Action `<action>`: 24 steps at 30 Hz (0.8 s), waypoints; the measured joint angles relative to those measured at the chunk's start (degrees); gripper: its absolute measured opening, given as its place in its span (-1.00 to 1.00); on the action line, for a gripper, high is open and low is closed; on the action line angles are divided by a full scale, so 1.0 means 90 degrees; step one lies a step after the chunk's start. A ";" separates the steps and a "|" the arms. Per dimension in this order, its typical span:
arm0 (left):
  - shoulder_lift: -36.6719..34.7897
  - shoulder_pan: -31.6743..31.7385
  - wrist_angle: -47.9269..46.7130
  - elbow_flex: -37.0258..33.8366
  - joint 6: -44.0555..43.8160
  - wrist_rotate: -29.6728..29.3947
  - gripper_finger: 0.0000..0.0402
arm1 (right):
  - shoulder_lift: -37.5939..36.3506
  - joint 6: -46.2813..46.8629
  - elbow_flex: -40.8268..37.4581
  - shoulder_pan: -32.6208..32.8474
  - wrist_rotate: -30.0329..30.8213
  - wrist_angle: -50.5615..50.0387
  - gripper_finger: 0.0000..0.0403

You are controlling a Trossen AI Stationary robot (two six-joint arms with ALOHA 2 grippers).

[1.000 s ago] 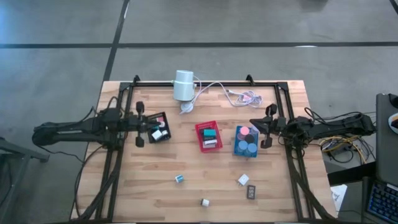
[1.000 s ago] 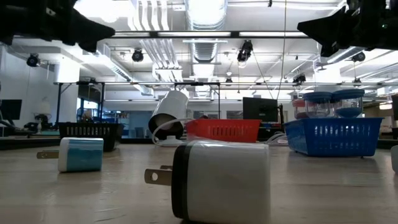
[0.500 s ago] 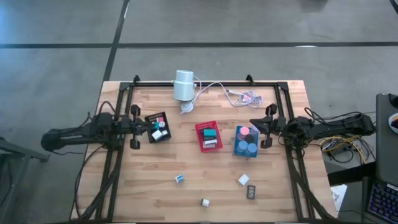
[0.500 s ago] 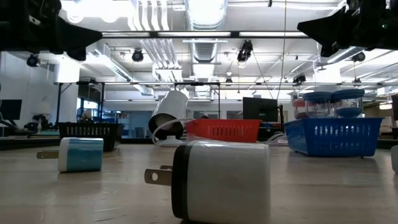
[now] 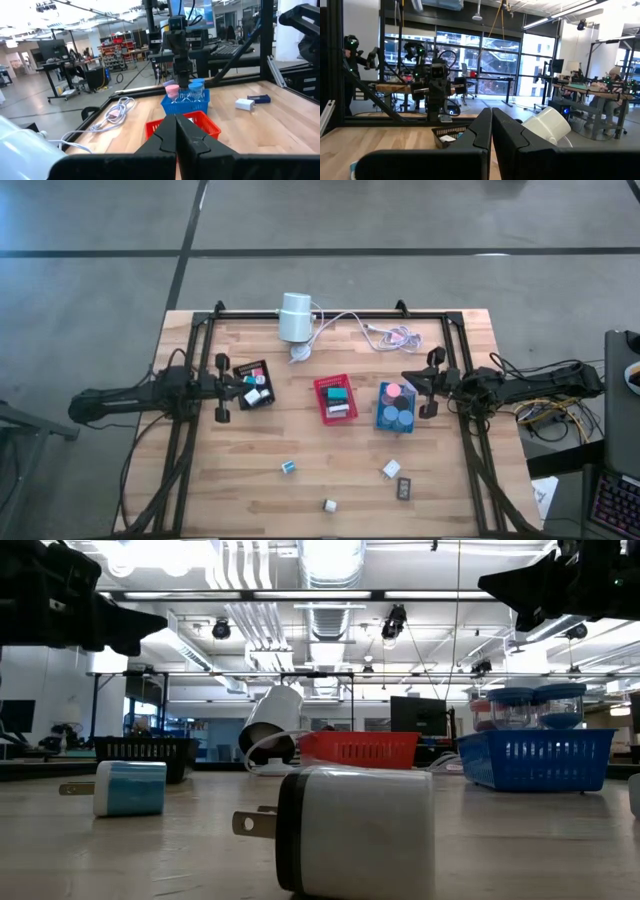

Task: Pick & Place Office items
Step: Put the white charger adapter into the black bin

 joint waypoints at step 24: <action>-0.0002 0.0002 0.0279 -0.0133 -0.0013 0.0010 -1.00 | 0.0444 0.0114 0.0447 0.0059 -0.1019 -0.0343 -0.96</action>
